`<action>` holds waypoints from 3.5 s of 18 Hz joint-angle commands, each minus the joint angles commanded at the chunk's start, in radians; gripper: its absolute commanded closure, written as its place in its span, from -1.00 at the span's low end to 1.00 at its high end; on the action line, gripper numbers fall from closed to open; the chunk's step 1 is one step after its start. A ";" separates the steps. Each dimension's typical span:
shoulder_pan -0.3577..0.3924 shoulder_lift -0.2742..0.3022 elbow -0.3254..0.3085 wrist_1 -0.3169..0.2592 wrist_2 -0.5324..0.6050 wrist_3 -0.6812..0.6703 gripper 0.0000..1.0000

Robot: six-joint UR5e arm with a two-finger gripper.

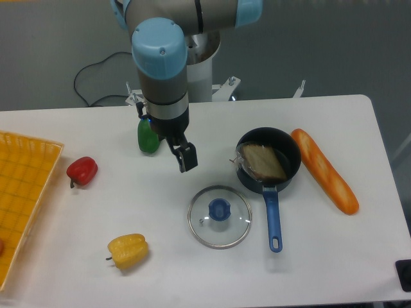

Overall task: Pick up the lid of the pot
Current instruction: 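Release the green pepper and raise the gripper away from it, then move the gripper over the glass lid and lower toward its blue knob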

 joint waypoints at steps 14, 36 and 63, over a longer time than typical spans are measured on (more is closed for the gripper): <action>-0.012 -0.003 -0.038 0.102 -0.075 -0.196 -1.00; -0.048 -0.064 -0.075 0.209 -0.002 -0.414 -1.00; 0.107 -0.235 -0.067 0.238 0.002 -0.853 -1.00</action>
